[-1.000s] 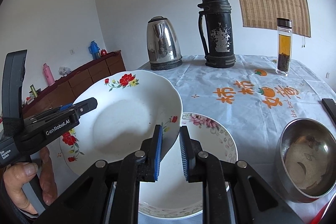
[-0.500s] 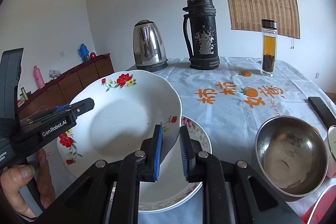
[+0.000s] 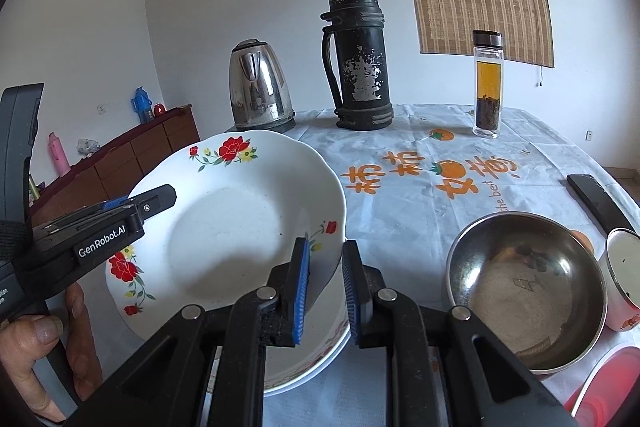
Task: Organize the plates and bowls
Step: 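Lower the red-flower plate onto the pink-floral plate with the left gripper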
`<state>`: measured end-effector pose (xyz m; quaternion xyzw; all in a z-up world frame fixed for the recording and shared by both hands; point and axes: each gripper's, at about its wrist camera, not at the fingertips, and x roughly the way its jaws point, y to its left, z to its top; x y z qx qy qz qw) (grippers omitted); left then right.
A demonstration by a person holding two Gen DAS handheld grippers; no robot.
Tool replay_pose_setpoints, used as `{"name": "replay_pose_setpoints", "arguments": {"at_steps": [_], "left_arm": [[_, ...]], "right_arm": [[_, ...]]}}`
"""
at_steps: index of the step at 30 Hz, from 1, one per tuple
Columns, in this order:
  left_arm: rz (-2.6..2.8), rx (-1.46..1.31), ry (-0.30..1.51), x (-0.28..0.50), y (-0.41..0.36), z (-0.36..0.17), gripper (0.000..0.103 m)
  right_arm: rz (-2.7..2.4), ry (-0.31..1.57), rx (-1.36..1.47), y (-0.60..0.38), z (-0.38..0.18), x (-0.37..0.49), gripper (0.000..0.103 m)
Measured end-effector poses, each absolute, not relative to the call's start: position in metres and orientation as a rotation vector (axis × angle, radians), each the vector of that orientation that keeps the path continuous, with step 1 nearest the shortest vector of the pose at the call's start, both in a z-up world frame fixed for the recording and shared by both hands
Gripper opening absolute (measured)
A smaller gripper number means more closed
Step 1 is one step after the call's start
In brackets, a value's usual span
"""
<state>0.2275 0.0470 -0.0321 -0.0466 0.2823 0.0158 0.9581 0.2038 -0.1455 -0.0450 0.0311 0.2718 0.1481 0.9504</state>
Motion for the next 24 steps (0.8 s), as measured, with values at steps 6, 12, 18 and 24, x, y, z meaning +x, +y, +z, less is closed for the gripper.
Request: {"name": "replay_pose_setpoints", "arguments": {"at_steps": [6, 12, 18, 24], "left_arm": [[0.013, -0.091, 0.586, 0.228, 0.043, -0.038, 0.026], [-0.004, -0.091, 0.598, 0.229, 0.042, -0.043, 0.026], [-0.018, -0.075, 0.610, 0.230, 0.038, -0.048, 0.026], [-0.033, -0.062, 0.615, 0.229, 0.035, -0.049, 0.026]], "right_arm": [[0.284, 0.556, 0.051, -0.148, -0.047, 0.203, 0.018], [0.271, 0.567, 0.042, -0.150, -0.050, 0.205, 0.018], [0.256, 0.581, 0.028, -0.149, -0.054, 0.206, 0.018], [0.239, 0.587, 0.028, -0.150, -0.056, 0.208, 0.018]]}}
